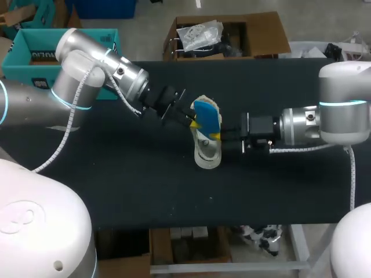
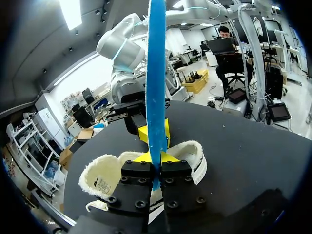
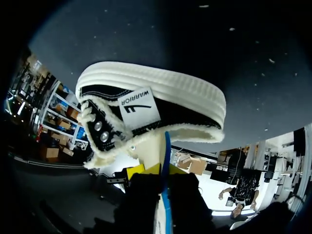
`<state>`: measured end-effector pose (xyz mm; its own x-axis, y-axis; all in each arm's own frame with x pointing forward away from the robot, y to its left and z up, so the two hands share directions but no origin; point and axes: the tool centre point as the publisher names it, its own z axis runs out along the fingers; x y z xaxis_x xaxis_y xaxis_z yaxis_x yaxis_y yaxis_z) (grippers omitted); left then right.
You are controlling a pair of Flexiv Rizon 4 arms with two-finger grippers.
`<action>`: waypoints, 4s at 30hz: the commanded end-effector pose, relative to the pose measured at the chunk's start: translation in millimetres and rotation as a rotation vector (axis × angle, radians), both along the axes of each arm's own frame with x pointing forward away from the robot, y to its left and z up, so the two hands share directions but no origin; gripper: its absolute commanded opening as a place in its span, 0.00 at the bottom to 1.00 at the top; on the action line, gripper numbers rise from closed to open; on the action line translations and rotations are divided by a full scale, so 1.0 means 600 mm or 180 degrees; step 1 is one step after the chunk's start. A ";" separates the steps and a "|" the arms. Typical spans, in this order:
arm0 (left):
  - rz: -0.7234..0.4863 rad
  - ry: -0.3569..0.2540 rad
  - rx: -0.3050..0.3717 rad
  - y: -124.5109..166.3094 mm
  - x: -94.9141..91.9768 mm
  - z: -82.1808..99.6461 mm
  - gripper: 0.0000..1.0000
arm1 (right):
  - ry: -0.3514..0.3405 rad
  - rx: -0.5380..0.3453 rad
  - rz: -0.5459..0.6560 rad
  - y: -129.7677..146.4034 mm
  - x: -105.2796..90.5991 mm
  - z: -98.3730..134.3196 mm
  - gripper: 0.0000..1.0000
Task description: Open the shoe tongue, take the insole out of the shoe, put the insole back into the shoe, and pack the shoe into the shoebox
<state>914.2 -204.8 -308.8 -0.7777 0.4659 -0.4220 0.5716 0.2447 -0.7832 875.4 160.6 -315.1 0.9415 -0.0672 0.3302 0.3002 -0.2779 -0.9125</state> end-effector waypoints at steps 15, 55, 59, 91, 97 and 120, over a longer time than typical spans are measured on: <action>0.0012 -0.0004 -0.0023 -0.003 0.000 -0.005 0.00 | 0.0004 0.0062 0.0045 0.002 0.008 -0.010 0.00; -0.0140 -0.0356 0.0035 -0.013 0.045 -0.050 1.00 | -0.0606 -0.0349 -0.0186 -0.007 0.055 -0.049 0.00; -0.0154 -0.0404 -0.0047 -0.002 0.029 -0.032 0.97 | -0.0626 -0.0348 -0.0183 -0.006 0.054 -0.048 0.00; -0.0209 -0.0536 -0.0099 -0.001 -0.012 -0.012 0.00 | -0.0753 -0.0387 -0.0328 -0.003 0.009 -0.012 0.46; -0.0189 -0.0532 -0.0079 -0.003 -0.008 -0.017 0.00 | -0.0852 -0.0398 -0.0262 0.012 -0.010 0.007 0.36; -0.0189 -0.0699 0.0006 -0.012 0.001 -0.034 0.00 | -0.0940 -0.0480 -0.0280 0.014 0.016 -0.007 0.00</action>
<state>915.5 -208.5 -325.8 -0.6382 0.5115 -0.5753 0.7419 0.2092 -0.6370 879.9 167.5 -314.1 0.7996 -0.0668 0.5968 0.5102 -0.4486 -0.7338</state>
